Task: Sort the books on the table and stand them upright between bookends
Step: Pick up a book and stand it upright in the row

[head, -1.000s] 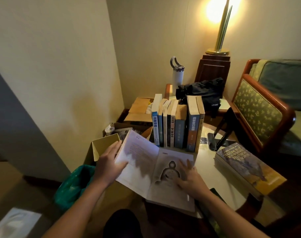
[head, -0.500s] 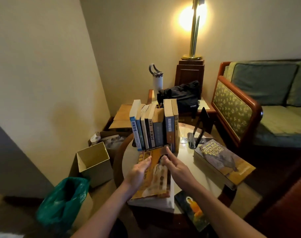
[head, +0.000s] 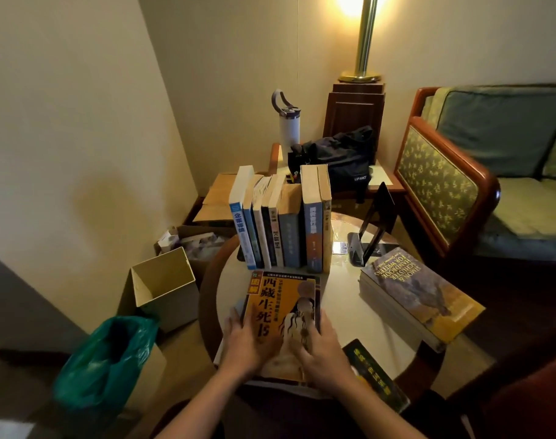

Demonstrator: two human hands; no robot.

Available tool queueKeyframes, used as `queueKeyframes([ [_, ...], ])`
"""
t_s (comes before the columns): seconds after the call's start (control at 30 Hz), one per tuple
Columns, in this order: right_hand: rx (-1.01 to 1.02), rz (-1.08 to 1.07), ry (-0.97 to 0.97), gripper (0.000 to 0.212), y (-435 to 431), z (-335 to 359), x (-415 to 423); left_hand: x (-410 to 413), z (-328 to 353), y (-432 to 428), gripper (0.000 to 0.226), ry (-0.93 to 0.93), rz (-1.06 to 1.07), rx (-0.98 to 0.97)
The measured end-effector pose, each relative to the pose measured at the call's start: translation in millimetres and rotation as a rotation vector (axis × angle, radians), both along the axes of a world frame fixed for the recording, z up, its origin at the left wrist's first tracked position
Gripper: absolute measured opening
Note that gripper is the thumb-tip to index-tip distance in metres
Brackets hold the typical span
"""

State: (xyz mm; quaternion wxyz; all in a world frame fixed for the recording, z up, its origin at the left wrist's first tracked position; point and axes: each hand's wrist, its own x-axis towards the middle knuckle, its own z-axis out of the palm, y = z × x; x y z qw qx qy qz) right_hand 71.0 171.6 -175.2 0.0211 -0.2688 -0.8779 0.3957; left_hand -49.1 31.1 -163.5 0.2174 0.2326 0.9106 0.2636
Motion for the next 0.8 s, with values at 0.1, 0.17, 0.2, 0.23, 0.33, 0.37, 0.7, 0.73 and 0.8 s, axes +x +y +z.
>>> queueKeyframes([
  [0.1,0.124,-0.020,-0.070,0.083,-2.0,-13.6,-1.4,-6.1,-7.0,-1.4,0.111,-0.007,0.006,0.097],
  [0.17,0.147,-0.017,-0.112,0.079,1.9,-16.5,-5.2,-12.2,-9.8,-2.4,0.123,-0.013,-0.003,0.130],
  [0.2,0.156,-0.002,-0.123,0.076,5.2,-16.7,-7.2,-15.2,-11.3,-2.5,0.125,-0.013,-0.009,0.132],
  [0.23,0.170,0.020,-0.121,0.073,8.7,-16.2,-8.7,-17.9,-12.8,-2.6,0.126,-0.017,-0.015,0.132],
  [0.33,0.176,0.055,-0.129,0.068,18.8,-11.3,-10.3,-23.4,-14.7,-1.2,0.132,-0.064,0.008,0.167],
  [0.37,0.179,0.061,-0.135,0.068,22.2,-10.2,-10.4,-23.8,-14.9,0.0,0.133,-0.078,0.027,0.184],
  [0.7,0.213,0.095,-0.158,0.074,35.5,-14.3,-12.2,-22.2,-4.3,6.2,0.110,-0.199,0.113,0.301],
  [0.73,0.212,0.095,-0.155,0.073,35.9,-13.5,-11.6,-23.7,-7.2,6.0,0.102,-0.234,0.136,0.347],
  [0.8,0.212,0.102,-0.149,0.072,36.3,-12.9,-11.4,-25.8,-10.0,4.7,0.080,-0.326,0.187,0.445],
])
